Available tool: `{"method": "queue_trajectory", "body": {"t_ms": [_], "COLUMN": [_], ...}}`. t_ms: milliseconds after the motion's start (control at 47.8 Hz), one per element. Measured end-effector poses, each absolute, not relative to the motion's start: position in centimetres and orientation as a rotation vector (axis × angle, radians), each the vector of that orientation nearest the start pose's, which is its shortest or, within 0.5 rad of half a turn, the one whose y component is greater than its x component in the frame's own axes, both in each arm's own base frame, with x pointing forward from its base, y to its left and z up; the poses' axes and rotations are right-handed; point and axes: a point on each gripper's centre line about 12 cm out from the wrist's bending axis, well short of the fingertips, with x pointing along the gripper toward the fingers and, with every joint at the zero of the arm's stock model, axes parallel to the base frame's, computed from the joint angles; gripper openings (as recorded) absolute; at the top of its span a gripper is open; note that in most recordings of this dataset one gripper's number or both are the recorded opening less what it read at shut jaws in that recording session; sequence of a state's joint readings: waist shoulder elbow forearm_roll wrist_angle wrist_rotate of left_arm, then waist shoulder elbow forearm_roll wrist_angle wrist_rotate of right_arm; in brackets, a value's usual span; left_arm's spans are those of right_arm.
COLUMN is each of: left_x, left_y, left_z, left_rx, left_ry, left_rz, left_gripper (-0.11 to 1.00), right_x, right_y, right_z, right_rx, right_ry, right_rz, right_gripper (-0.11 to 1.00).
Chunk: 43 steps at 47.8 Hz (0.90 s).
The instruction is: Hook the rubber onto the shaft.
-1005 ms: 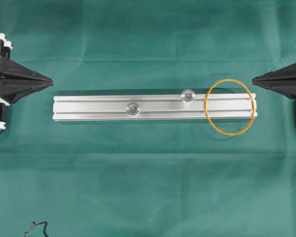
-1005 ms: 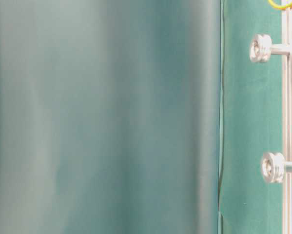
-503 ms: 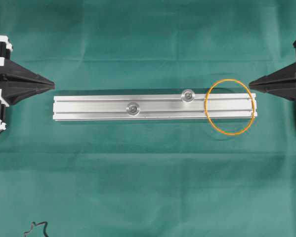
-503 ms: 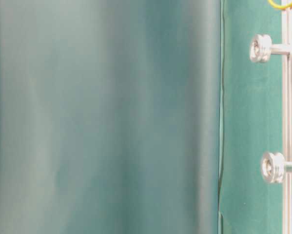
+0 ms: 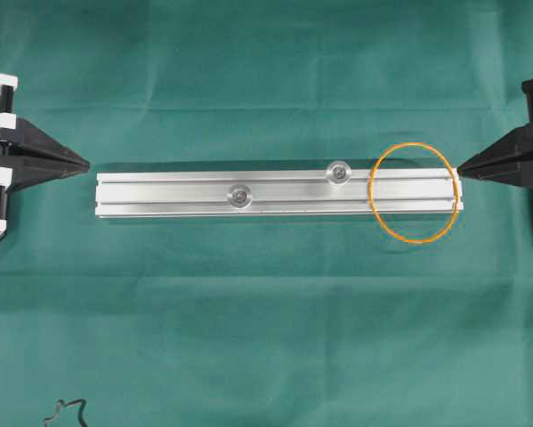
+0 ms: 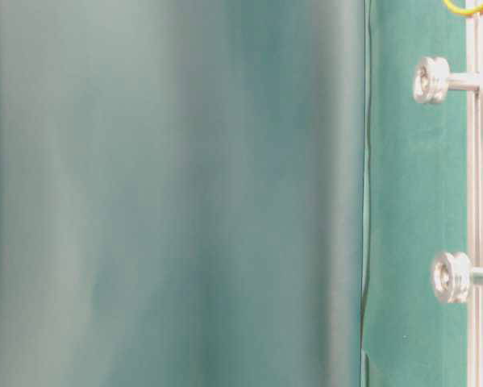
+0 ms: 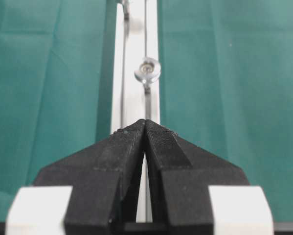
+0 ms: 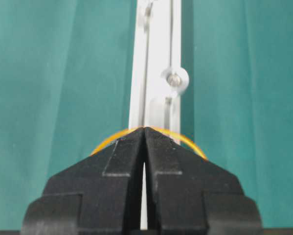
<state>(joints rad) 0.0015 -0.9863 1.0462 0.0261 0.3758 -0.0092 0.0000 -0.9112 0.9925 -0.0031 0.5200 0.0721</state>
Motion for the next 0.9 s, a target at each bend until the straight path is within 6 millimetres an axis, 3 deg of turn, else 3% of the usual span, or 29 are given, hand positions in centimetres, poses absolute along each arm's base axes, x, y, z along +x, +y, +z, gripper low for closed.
{"method": "queue_trajectory", "body": {"t_ms": [586,901], "left_x": [18.9,18.9], "left_y": [0.1,0.1], "left_z": [27.4,27.5], "left_rx": [0.017,0.017], "left_ry": [0.442,0.442], "left_rz": [0.008,0.008], "left_gripper": [0.00,0.00], "right_x": [19.9,18.6], "right_y": [0.0,0.0], "right_z": [26.0,25.4], "right_rx": [0.068,0.066], "right_ry": [0.669,0.839], "right_rz": [-0.024,-0.031], "right_gripper": [0.03,0.03]}}
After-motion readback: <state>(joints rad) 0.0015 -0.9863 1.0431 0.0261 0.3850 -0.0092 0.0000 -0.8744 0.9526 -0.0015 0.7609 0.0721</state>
